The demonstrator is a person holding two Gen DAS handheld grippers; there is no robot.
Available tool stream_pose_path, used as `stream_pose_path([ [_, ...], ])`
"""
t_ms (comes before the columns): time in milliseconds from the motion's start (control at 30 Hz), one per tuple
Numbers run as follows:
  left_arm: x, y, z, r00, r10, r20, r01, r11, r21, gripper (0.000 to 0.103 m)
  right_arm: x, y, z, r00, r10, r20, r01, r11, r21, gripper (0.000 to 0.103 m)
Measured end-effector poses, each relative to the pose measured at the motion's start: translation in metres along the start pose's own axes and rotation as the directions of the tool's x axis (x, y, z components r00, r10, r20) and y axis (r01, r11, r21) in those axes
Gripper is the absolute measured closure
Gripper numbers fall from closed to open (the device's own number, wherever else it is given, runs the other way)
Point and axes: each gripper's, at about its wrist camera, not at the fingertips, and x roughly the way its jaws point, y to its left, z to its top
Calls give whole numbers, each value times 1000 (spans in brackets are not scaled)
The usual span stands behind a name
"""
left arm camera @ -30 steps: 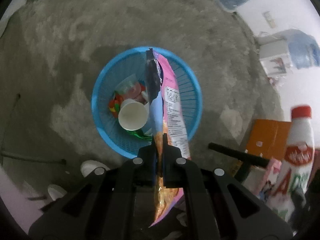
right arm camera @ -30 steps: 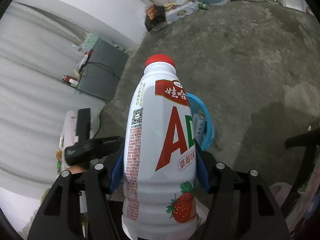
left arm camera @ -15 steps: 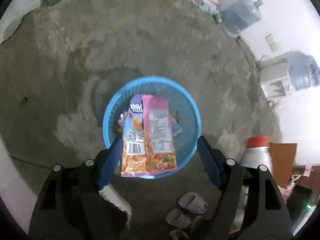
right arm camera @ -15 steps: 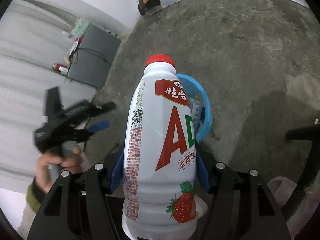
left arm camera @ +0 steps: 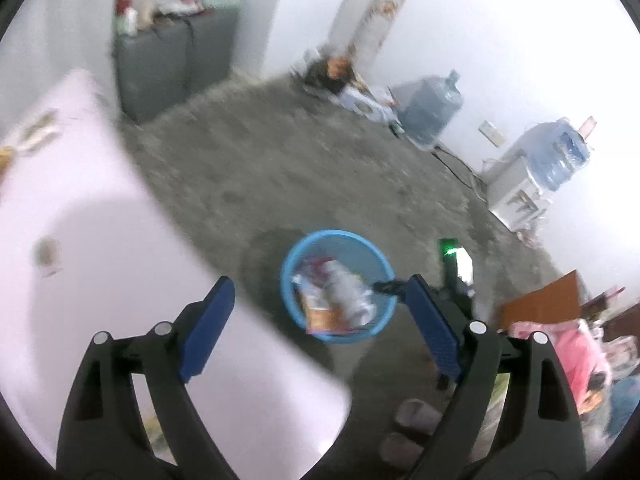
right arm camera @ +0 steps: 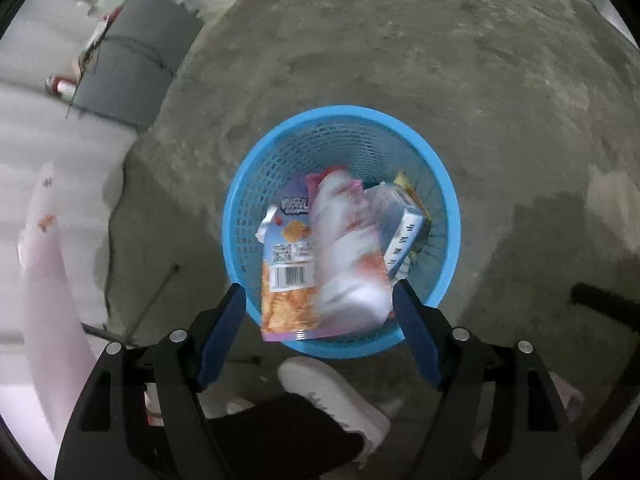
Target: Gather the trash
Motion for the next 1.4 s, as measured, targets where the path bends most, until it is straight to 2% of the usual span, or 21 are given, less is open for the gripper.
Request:
stream_pose_path([
  [100, -39, 20, -33, 988, 121, 94, -119, 992, -30, 17, -27, 4, -21, 999, 0, 54, 2, 999, -33, 29],
  [233, -64, 39, -69, 981, 155, 120, -140, 983, -120, 17, -63, 18, -51, 995, -5, 96, 16, 994, -110, 29],
  [333, -81, 48, -93, 977, 163, 137, -140, 976, -165, 17, -96, 43, -77, 989, 30, 141, -1, 979, -205, 29],
  [433, -98, 51, -108, 965, 212, 154, -181, 964, -193, 14, -132, 79, -107, 976, 112, 186, -44, 940, -338, 26],
  [500, -109, 51, -117, 958, 232, 169, -195, 959, -206, 13, -156, 108, -132, 961, 166, 221, -52, 895, -444, 21],
  [567, -127, 50, -123, 942, 276, 190, -232, 947, -223, 12, -177, 137, -156, 945, 207, 254, -42, 845, -532, 16],
  [600, -137, 50, -127, 931, 304, 204, -256, 939, -231, 11, -188, 152, -170, 934, 237, 266, -39, 810, -584, 12],
  [667, -156, 50, -136, 893, 383, 237, -322, 911, -258, 10, -205, 178, -198, 917, 277, 287, -17, 746, -666, 9],
  [700, -161, 49, -137, 879, 409, 245, -343, 900, -269, 9, -210, 186, -206, 911, 285, 300, -1, 727, -687, 7],
  [800, -183, 46, -150, 819, 508, 267, -423, 849, -318, 9, -219, 208, -241, 888, 281, 364, 95, 662, -743, 7],
  [900, -196, 46, -162, 773, 577, 264, -480, 804, -351, 9, -221, 221, -270, 862, 295, 412, 173, 594, -786, 7],
  [967, -200, 48, -168, 747, 612, 259, -504, 775, -380, 9, -219, 223, -285, 850, 302, 431, 197, 577, -793, 7],
  [1000, -200, 48, -172, 724, 646, 243, -529, 745, -407, 9, -216, 223, -290, 853, 297, 428, 200, 572, -796, 7],
  [1067, -200, 50, -179, 706, 674, 217, -547, 714, -438, 9, -207, 225, -298, 876, 265, 402, 204, 553, -808, 7],
  [1100, -199, 50, -183, 704, 682, 198, -552, 701, -452, 9, -201, 225, -301, 893, 247, 376, 192, 546, -815, 7],
  [1200, -191, 54, -196, 710, 692, 125, -569, 670, -478, 9, -191, 222, -305, 914, 214, 346, 180, 550, -816, 7],
  [1333, -184, 59, -209, 722, 690, 50, -583, 645, -494, 9, -183, 218, -307, 917, 185, 353, 204, 541, -816, 7],
  [1400, -183, 58, -212, 719, 694, 37, -590, 637, -496, 9, -181, 217, -306, 916, 181, 359, 213, 540, -814, 7],
])
